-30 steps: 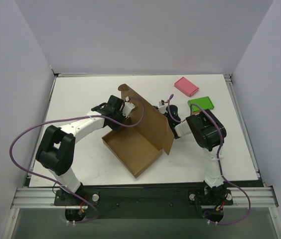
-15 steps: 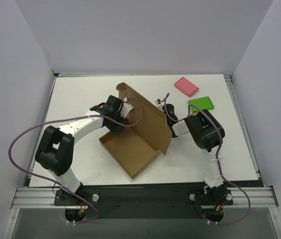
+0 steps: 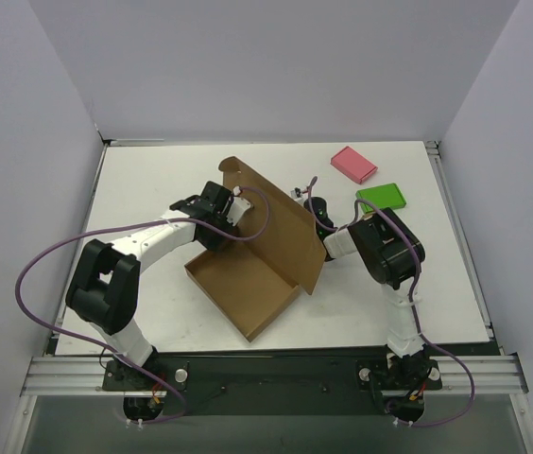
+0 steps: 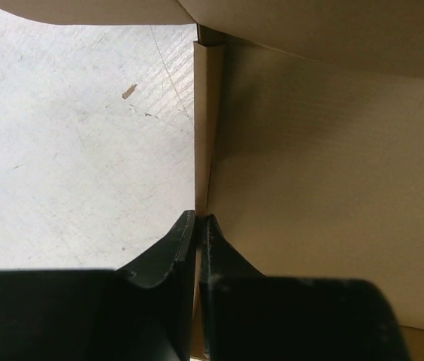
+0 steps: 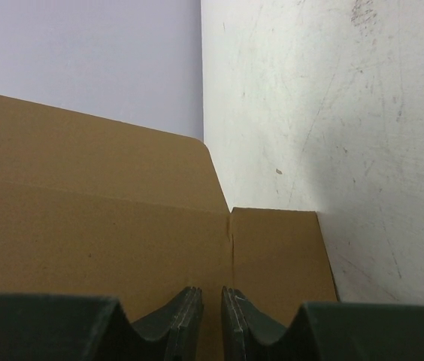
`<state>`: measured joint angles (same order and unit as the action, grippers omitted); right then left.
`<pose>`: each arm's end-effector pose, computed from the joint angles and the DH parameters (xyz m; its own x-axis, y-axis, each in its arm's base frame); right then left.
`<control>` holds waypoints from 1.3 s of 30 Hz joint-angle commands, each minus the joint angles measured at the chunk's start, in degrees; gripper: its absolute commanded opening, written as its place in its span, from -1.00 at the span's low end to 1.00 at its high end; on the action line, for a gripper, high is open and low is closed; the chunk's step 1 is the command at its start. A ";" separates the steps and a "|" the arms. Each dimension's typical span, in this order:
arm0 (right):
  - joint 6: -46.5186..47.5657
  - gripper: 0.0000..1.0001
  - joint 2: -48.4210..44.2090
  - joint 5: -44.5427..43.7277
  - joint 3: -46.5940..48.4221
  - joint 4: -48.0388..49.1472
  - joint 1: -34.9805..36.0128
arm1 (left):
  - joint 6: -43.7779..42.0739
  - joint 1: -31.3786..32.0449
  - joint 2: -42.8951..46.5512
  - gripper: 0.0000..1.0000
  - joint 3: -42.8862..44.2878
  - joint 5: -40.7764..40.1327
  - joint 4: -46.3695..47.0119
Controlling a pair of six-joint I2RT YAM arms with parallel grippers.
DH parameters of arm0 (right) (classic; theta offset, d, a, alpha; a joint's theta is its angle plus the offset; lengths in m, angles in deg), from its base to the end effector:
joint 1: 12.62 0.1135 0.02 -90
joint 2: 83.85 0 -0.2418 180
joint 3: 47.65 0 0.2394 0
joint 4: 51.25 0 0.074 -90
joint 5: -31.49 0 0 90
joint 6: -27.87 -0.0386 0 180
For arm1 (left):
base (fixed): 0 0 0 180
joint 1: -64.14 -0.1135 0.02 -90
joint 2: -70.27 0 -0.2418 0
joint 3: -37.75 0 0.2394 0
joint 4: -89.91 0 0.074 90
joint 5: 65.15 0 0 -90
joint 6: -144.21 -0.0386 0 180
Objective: Fold the paper box
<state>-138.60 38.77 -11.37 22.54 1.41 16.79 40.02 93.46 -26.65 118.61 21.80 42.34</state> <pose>0.3316 0.2194 0.1278 -0.9448 0.2266 -0.2368 -0.2309 0.0525 0.9716 0.2880 -0.1594 0.1865 -0.6425 0.6416 -0.4189 0.6456 0.7478 0.1551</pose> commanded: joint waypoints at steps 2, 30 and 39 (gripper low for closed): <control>1.93 -0.56 -4.67 11.68 2.33 3.06 10.85 | 2.33 3.29 -4.68 -1.00 -0.87 12.02 6.17; 24.79 0.43 -52.21 3.84 -18.14 -37.11 -35.11 | 13.75 -3.30 3.75 -1.00 -3.77 2.17 5.11; 37.96 0.44 -73.39 -0.11 -20.70 -58.82 -38.73 | 13.93 -3.83 10.61 -0.18 -4.03 6.73 6.25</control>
<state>-109.49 -27.80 -10.43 2.35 -46.82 -22.46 52.89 89.66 -20.78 113.96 25.25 47.61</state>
